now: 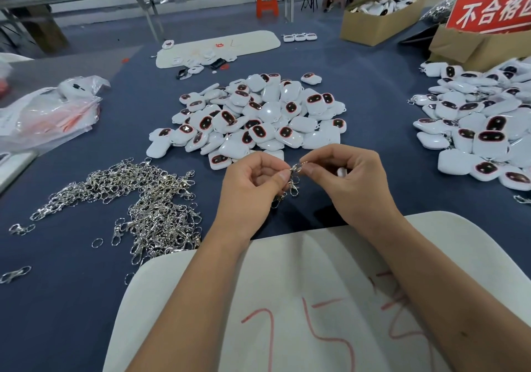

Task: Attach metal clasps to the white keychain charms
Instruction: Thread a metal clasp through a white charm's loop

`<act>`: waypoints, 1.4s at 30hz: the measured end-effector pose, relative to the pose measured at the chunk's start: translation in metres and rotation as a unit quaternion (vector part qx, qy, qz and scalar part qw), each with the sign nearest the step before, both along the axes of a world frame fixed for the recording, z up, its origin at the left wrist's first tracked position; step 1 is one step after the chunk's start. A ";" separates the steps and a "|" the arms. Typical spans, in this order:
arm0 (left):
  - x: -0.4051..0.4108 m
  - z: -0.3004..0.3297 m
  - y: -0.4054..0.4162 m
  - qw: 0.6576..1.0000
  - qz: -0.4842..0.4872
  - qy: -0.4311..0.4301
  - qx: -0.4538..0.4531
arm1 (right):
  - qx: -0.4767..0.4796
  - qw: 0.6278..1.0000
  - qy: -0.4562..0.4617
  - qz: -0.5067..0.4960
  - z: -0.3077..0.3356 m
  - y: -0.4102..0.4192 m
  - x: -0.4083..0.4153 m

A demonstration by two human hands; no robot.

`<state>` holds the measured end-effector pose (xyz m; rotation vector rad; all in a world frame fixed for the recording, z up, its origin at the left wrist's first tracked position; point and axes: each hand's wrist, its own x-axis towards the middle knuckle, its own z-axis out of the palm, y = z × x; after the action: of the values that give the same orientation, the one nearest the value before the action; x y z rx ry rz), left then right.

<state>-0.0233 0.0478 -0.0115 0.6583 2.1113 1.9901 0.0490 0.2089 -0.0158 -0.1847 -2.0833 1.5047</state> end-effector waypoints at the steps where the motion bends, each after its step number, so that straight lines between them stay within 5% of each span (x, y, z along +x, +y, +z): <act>1: 0.001 0.001 0.000 0.999 0.012 0.028 -0.014 | 0.002 1.000 0.005 -0.014 0.000 0.000 0.000; 8: 0.009 0.006 0.003 0.990 0.018 0.134 -0.048 | 0.079 0.996 -0.003 -0.034 -0.001 -0.006 0.001; 33: 0.002 -0.001 0.005 0.994 -0.016 0.092 -0.063 | 0.066 0.998 0.000 -0.011 -0.001 -0.004 0.003; 42: 0.006 0.001 0.006 0.980 0.004 0.185 -0.069 | 0.038 0.999 -0.010 -0.015 -0.002 -0.002 0.000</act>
<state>-0.0176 0.0536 -0.0104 1.0642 2.4300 1.8155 0.0490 0.2072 -0.0180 -0.2030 -2.1407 1.4087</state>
